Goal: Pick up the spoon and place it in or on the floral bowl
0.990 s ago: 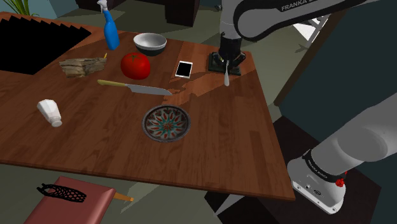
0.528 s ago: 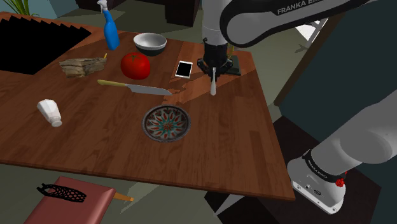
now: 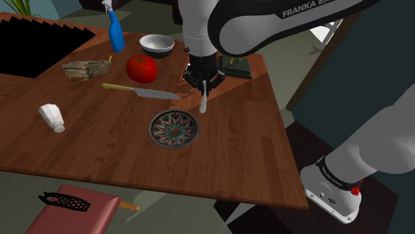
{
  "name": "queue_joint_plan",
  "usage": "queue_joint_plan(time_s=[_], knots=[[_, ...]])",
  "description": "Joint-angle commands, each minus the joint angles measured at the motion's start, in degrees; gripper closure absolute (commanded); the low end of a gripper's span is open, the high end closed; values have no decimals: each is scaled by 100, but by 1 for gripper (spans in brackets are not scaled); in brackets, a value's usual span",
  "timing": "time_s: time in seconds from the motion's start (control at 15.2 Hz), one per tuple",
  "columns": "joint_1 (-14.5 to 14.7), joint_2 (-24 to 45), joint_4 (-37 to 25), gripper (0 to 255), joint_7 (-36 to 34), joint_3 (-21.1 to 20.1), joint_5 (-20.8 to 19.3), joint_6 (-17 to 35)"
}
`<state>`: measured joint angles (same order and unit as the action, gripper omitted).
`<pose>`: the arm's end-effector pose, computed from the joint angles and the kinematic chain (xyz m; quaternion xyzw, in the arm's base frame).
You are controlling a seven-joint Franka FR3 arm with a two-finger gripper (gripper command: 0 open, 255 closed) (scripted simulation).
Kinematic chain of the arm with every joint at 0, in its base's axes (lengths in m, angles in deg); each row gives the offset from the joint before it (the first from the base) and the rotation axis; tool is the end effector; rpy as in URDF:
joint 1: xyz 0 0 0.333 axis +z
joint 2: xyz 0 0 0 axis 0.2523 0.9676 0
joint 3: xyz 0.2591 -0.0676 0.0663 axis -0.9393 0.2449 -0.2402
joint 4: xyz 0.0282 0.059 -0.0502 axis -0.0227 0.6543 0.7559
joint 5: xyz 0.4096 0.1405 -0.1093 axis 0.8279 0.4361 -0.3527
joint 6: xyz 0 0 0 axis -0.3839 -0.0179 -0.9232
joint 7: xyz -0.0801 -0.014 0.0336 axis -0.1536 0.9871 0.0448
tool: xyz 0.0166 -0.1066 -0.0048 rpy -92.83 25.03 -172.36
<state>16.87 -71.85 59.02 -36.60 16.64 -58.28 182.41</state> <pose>0.4934 0.3459 0.3625 0.9276 -0.3588 0.0393 0.0962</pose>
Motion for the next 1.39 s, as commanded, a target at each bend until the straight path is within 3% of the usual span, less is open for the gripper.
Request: queue_joint_plan(time_s=[0.0,0.4,0.53,1.32], knots=[[184,284,-331,255,-337,-125,-125,-167],[881,1226,-1433,255,-1241,-347,-571,-694],[1260,1692,-2022,255,-1589,-385,-786,-971],[1295,1987,-1475,255,-1819,-262,-1018,-211]])
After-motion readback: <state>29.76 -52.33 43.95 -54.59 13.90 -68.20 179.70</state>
